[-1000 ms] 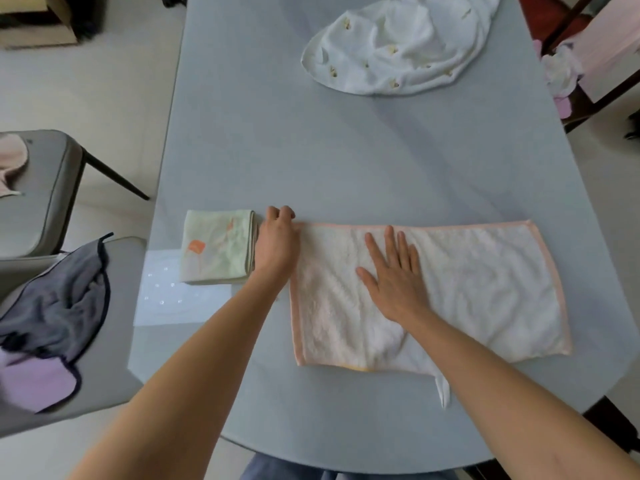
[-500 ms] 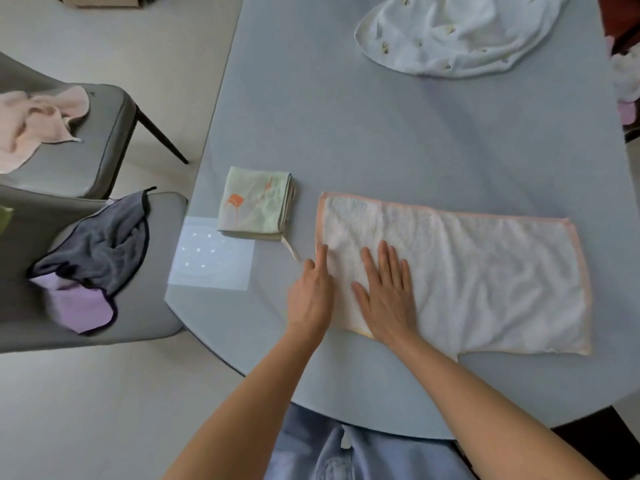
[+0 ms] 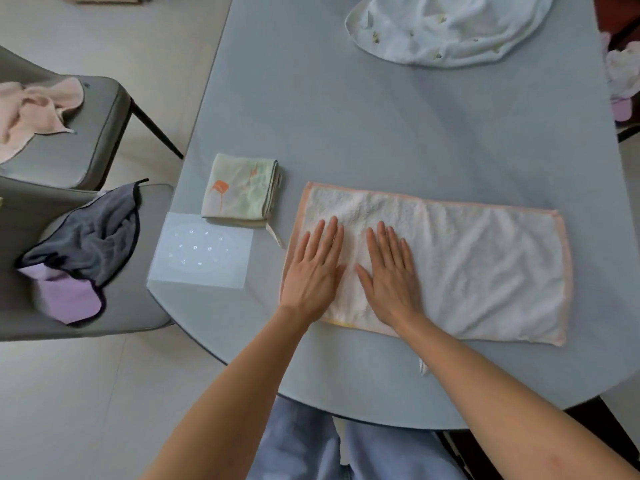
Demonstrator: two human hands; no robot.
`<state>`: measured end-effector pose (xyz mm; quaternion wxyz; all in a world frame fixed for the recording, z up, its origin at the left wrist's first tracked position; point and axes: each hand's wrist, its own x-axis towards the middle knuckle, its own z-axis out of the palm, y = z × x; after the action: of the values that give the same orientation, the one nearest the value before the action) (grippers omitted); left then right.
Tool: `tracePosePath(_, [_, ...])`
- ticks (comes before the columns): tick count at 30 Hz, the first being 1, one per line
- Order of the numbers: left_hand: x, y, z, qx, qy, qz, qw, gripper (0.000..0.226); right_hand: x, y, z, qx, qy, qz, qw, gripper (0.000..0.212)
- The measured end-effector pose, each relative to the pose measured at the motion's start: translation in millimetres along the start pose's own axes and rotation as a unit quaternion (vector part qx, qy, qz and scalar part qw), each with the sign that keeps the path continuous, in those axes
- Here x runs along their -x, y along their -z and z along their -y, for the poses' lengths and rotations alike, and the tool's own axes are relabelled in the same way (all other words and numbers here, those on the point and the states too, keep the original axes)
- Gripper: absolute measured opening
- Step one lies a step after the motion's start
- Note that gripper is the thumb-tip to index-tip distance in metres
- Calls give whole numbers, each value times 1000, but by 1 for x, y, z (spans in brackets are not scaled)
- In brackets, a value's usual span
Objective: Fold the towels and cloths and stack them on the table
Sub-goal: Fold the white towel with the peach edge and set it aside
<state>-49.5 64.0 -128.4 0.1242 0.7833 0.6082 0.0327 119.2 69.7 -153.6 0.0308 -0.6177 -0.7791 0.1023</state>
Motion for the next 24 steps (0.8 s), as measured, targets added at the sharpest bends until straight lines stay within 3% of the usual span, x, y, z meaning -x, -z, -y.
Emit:
tracePosePath(5, [-14,-17,-1,-14,63,47,997,72,-6,3,-35,6,-31,-14,999,65])
tracePosePath(9, [-22,-23,6,-34,81,77,993,79,1,5,-83,15,-114,-5,993,64])
tracePosePath(15, [-26,-14,-44,-78,167,157,970,89,74,16,-163,5,-256,1,967,67])
tracePosePath(21, [-51,-7,-140,-59,-23,175,982,82,116,53,-198,-42,-384,-53,921,64])
tracePosePath(24, [-61,-9,-195,-33,-109,192,975,79,111,71,-200,-119,-420,-57,898,47])
